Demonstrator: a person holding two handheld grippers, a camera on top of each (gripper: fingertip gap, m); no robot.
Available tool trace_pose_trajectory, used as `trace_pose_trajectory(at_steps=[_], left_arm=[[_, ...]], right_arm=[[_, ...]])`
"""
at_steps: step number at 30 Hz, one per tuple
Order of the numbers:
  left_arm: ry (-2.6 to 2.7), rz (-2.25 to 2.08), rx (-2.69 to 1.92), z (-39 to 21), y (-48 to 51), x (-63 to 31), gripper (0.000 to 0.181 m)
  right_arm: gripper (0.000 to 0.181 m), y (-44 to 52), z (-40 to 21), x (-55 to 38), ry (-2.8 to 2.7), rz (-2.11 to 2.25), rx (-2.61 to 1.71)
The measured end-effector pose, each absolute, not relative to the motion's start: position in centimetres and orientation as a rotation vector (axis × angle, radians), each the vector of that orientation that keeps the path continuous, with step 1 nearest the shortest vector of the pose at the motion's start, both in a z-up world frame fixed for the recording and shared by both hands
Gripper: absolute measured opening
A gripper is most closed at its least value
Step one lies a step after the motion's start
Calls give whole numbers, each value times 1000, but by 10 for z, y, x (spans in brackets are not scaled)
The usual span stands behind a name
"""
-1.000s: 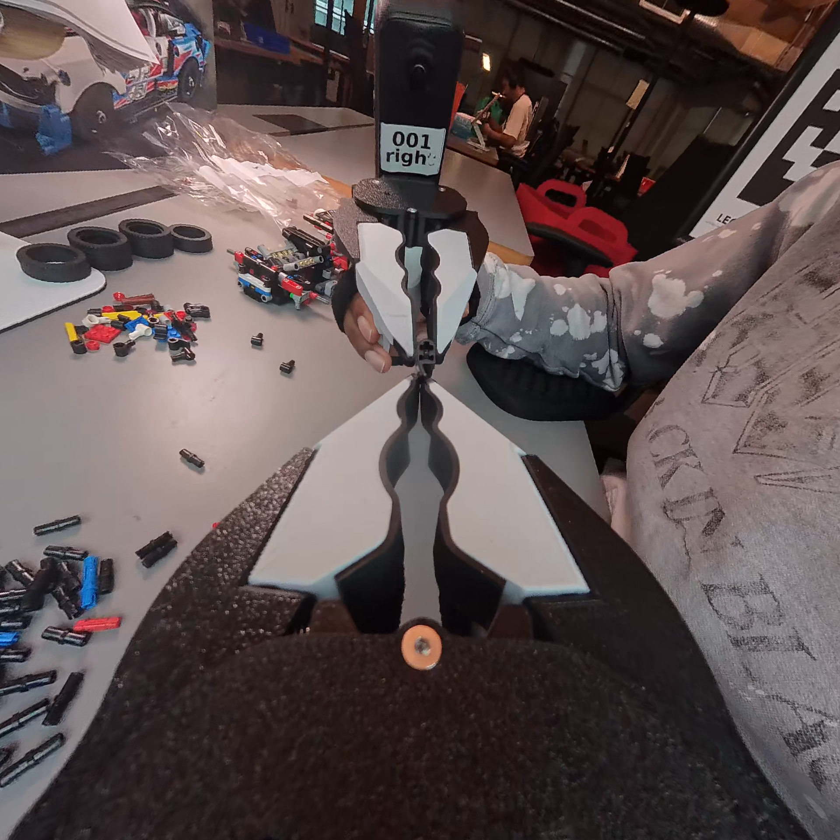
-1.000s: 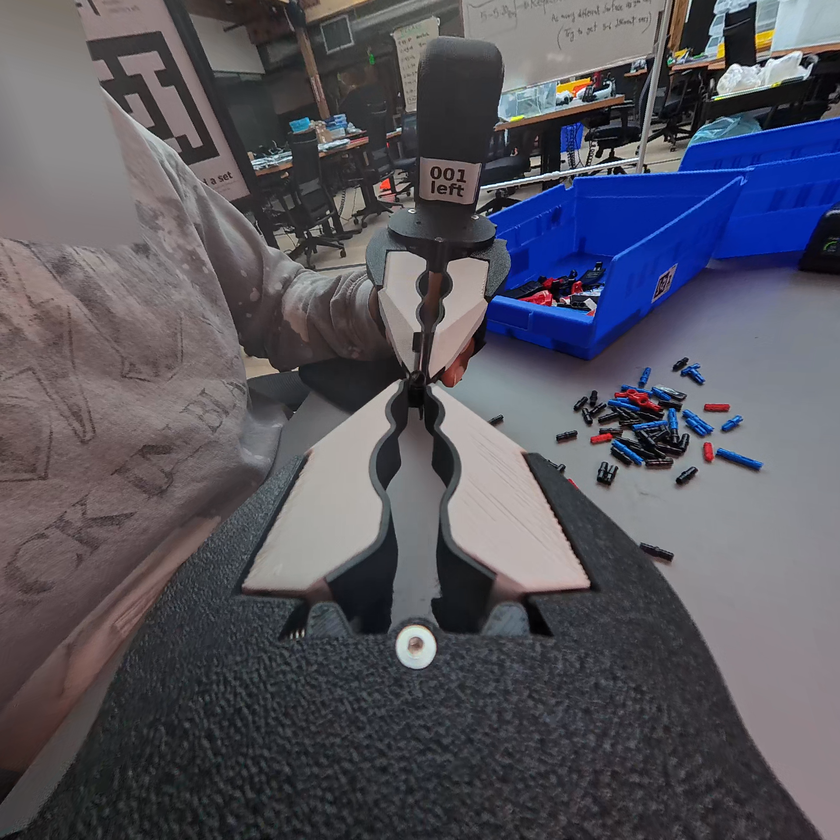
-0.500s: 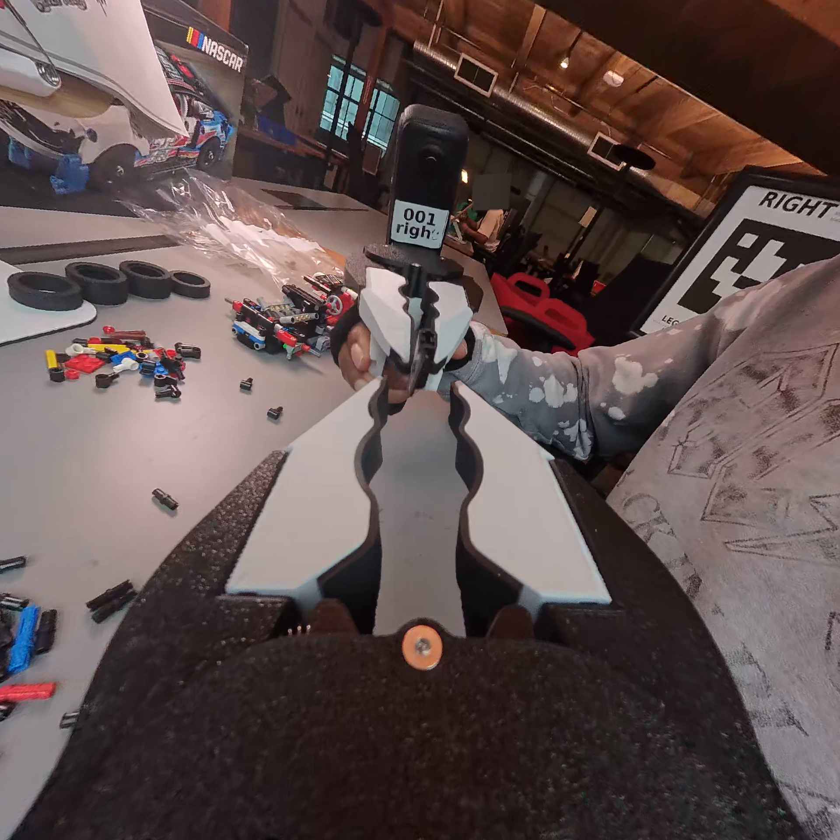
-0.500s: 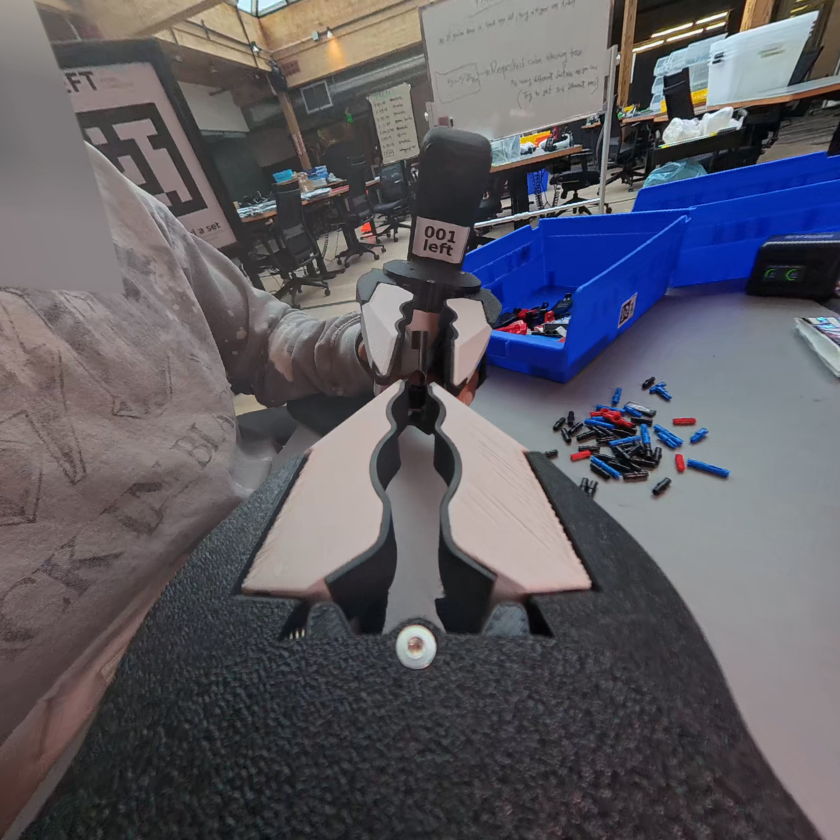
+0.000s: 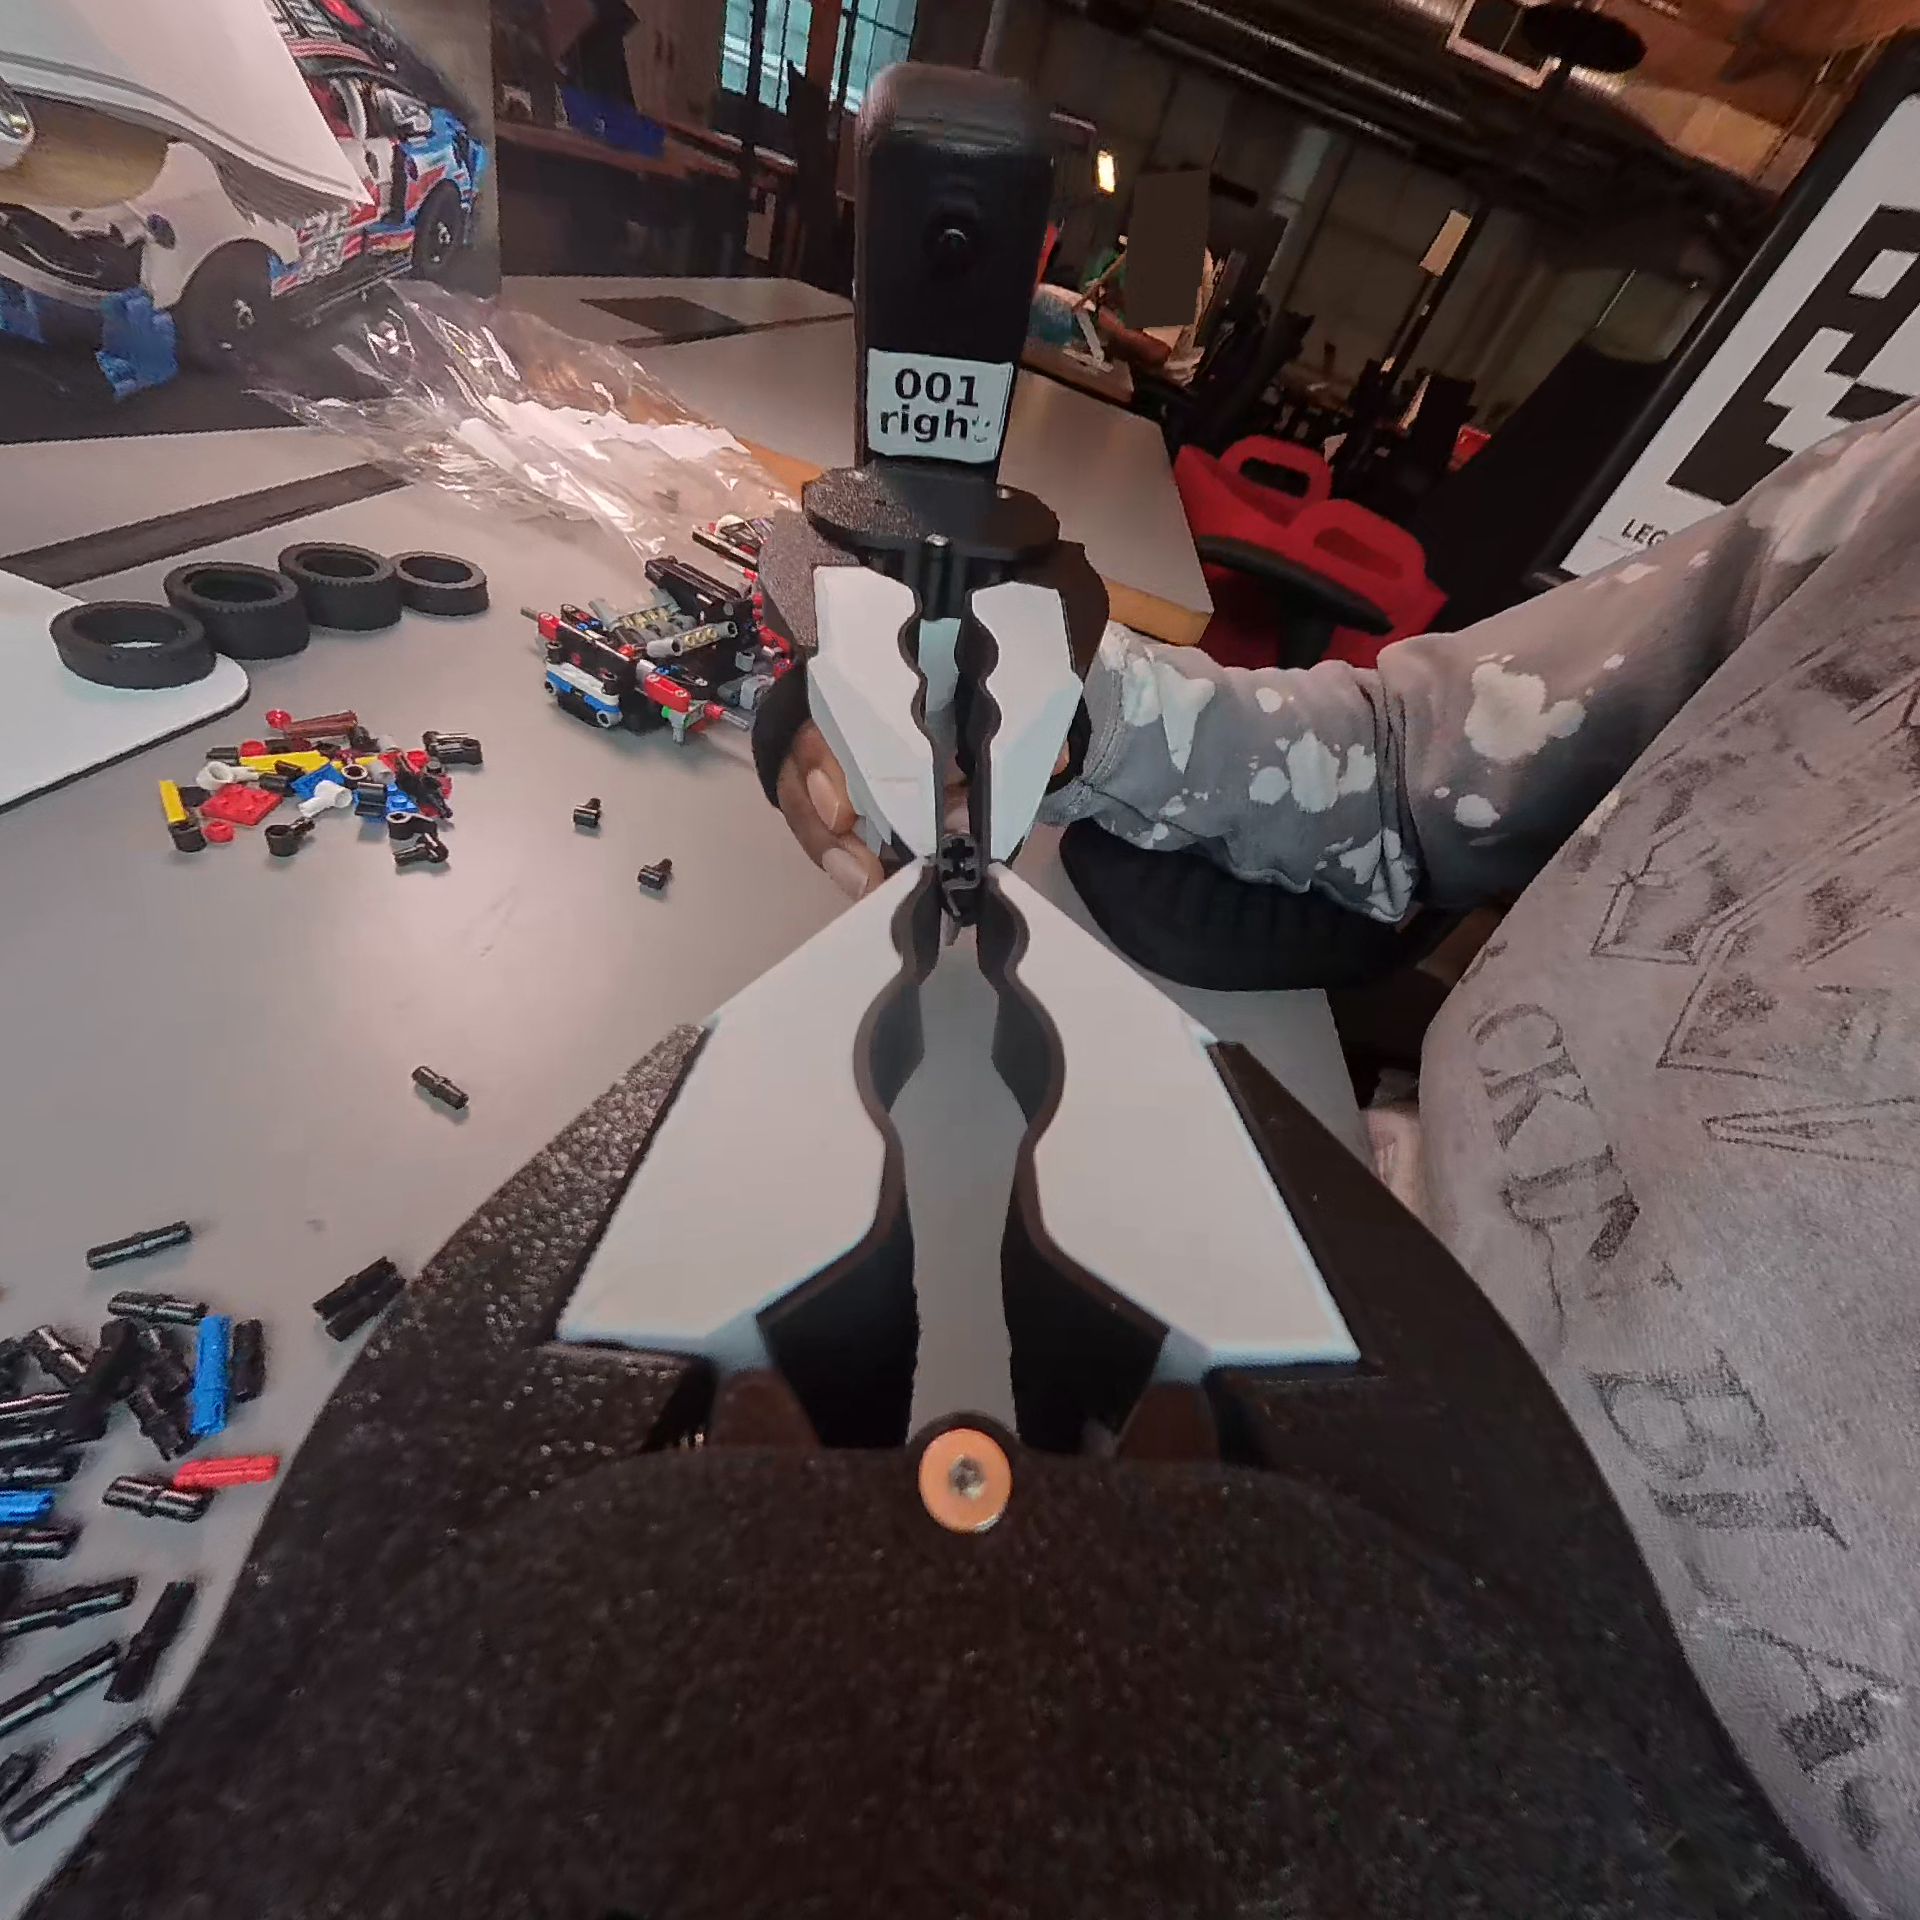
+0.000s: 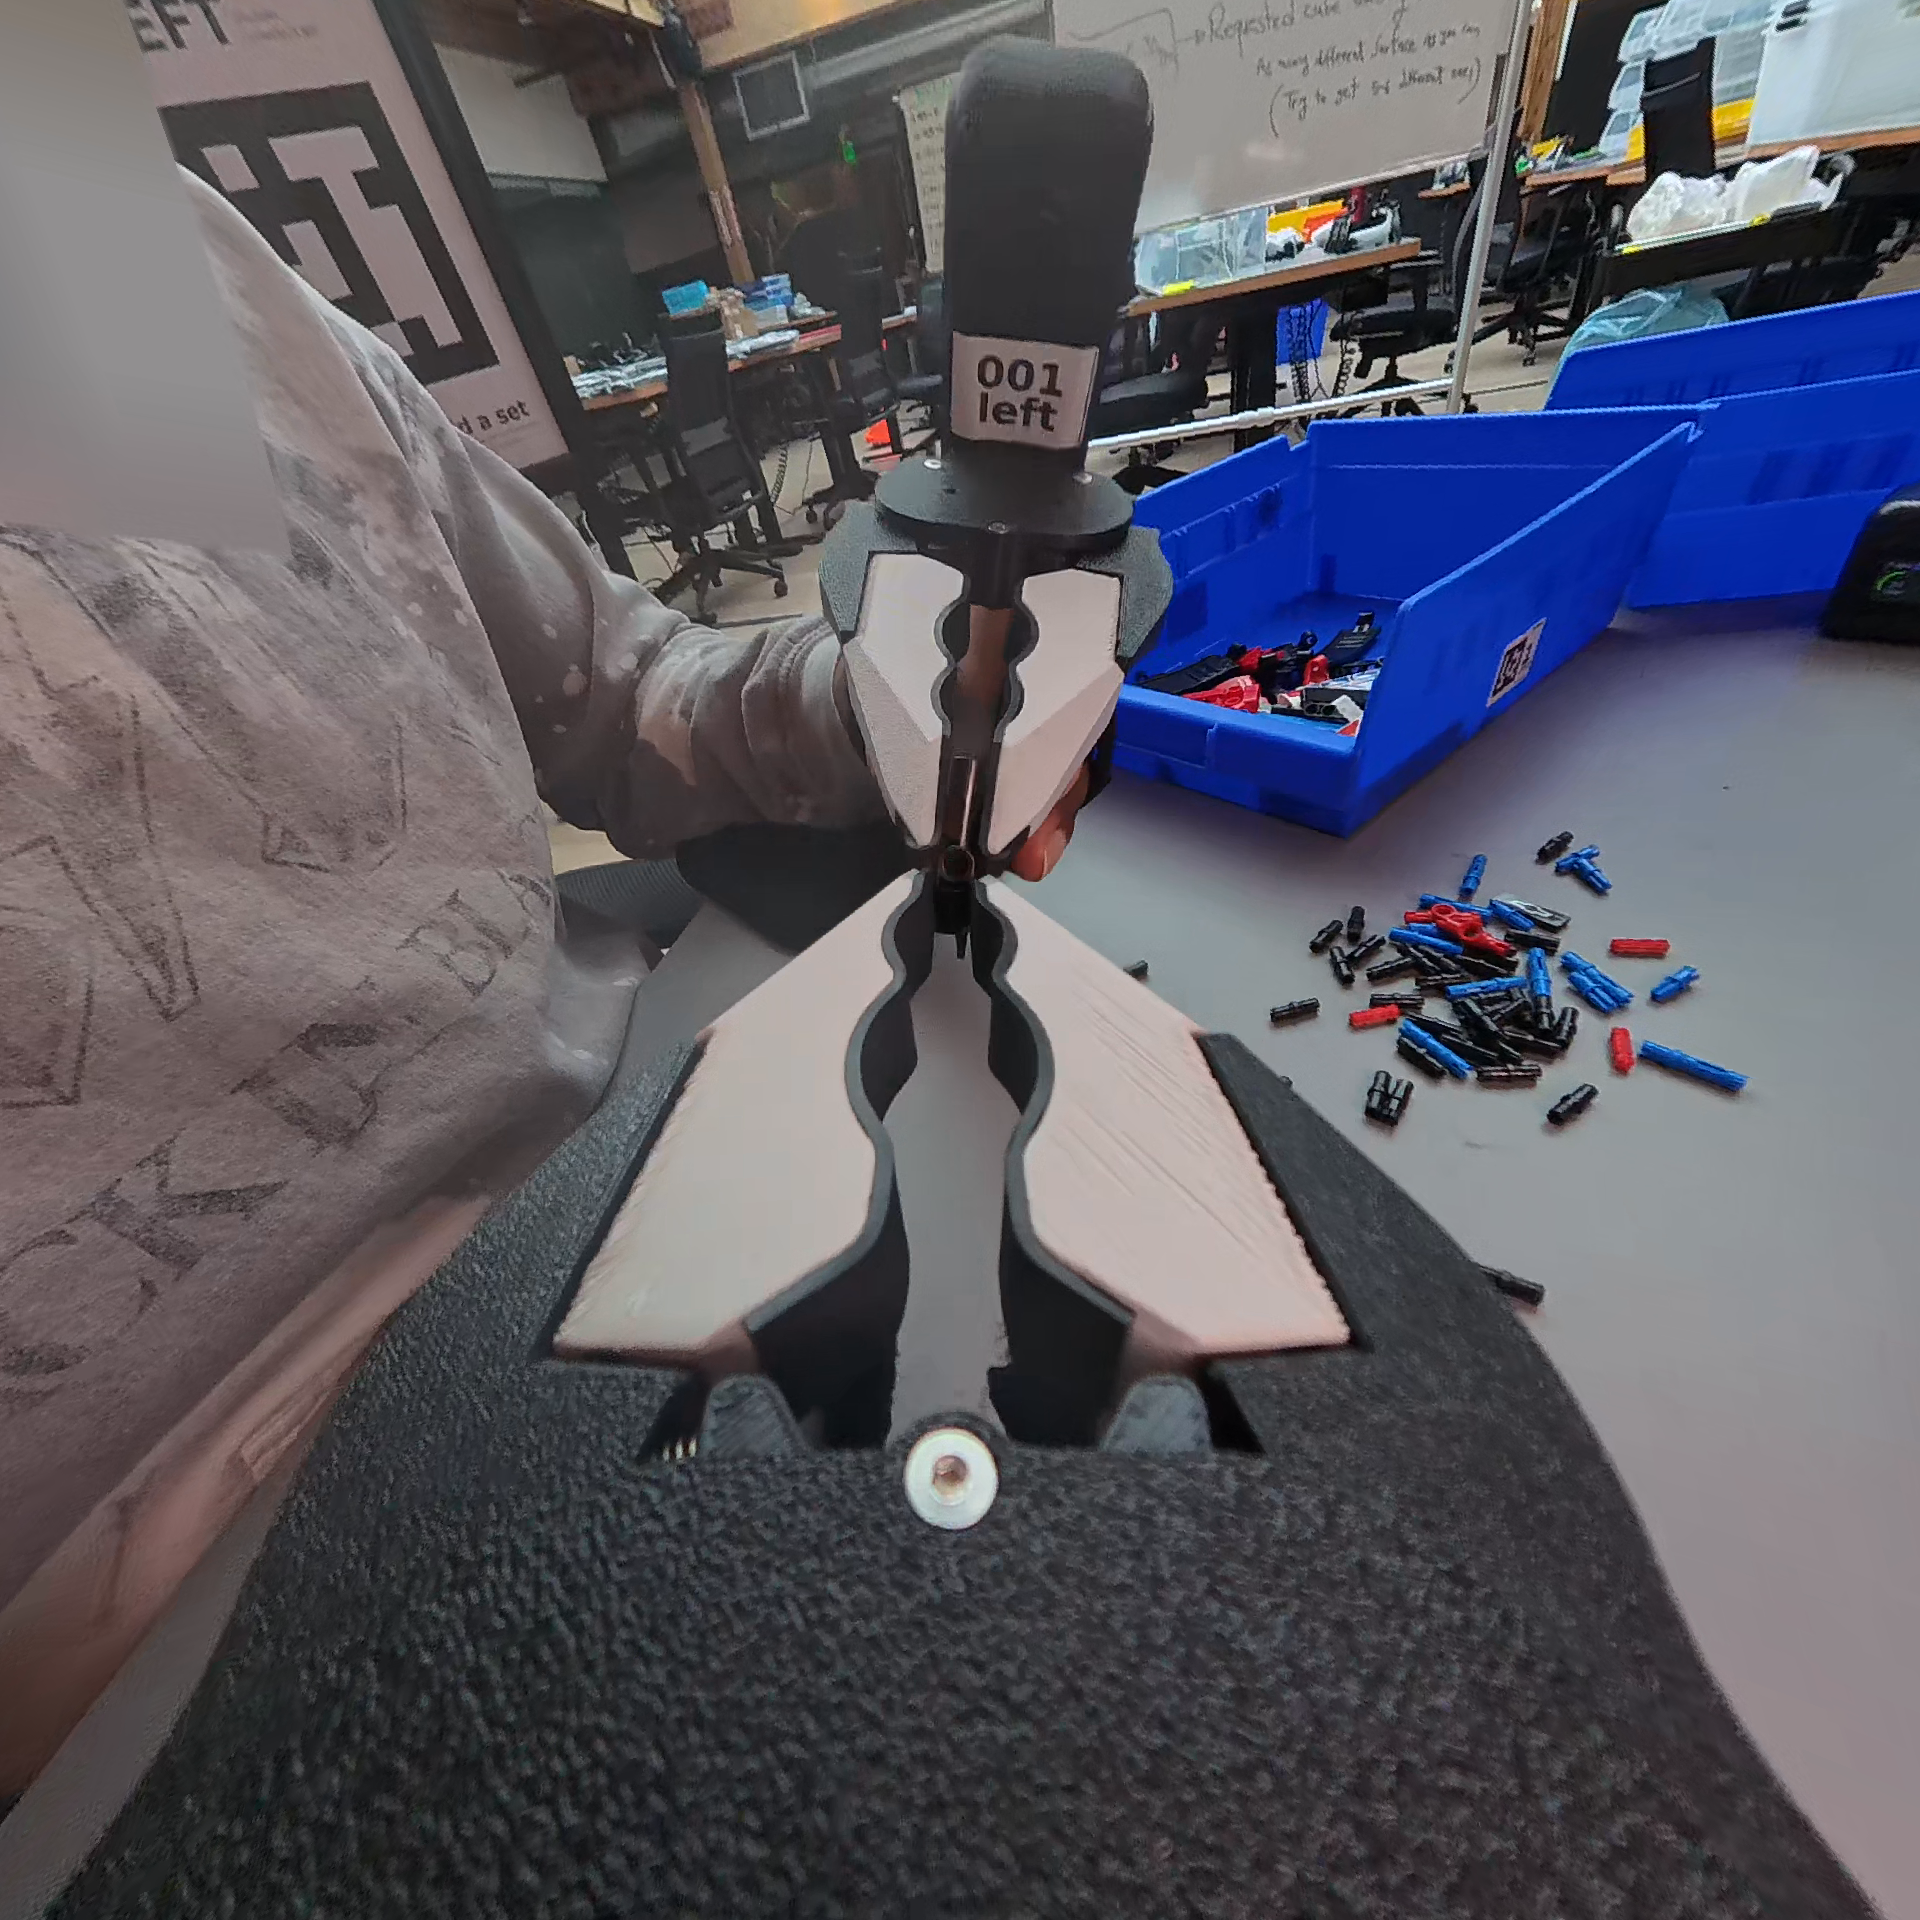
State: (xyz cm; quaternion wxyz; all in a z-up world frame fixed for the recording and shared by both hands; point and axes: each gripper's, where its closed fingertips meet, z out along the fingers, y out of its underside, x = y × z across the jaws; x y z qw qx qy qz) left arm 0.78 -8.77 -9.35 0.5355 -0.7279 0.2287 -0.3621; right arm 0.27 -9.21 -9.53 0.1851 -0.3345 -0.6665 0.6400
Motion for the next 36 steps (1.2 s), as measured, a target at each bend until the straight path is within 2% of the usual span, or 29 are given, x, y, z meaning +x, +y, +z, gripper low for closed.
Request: trace_pose_trajectory(at_steps=[2, 4, 5, 7, 11, 16, 18, 22, 24, 27, 29, 36], left_arm=[[609, -771, -1781, -104, -88, 9, 5], [783, -474, -1958, -150, -92, -6, 5], [863, -478, -1974, -167, -101, -1, 5], [826, -551, -1954, -162, -100, 9, 5], [713, -638, -1836, -126, -79, 9, 5], [529, -811, -1755, -117, -77, 1, 6], [483, -832, -1739, -114, -75, -3, 6], [451, -846, -1726, -113, -75, -7, 6], [444, -848, -1722, -113, -76, -8, 6], [437, -834, -1718, -112, -77, -11, 6], [429, -829, -1718, -112, -77, -13, 7], [371, -818, -1707, -110, -72, -23, 5]], right_arm=[[6, -90, -103, 5, -1921, 1781, -957], [5, -42, -52, 19, -1594, 1974, -951], [5, -22, -46, 25, -1587, 1835, -948], [6, -9, -46, 23, -1573, 1709, -996], [7, 72, -96, 1, -1411, 1229, -1378], [7, 134, -166, 0, -1414, 692, -1683], [8, 139, -188, -5, -1450, 595, -1742], [45, 146, -194, -10, -1451, 496, -1679], [54, 144, -174, -10, -1391, 577, -1637], [51, 136, -144, -2, -1365, 677, -1548], [38, 117, -143, 7, -1474, 760, -1523], [37, 89, -210, 45, -1918, 460, -1649]])
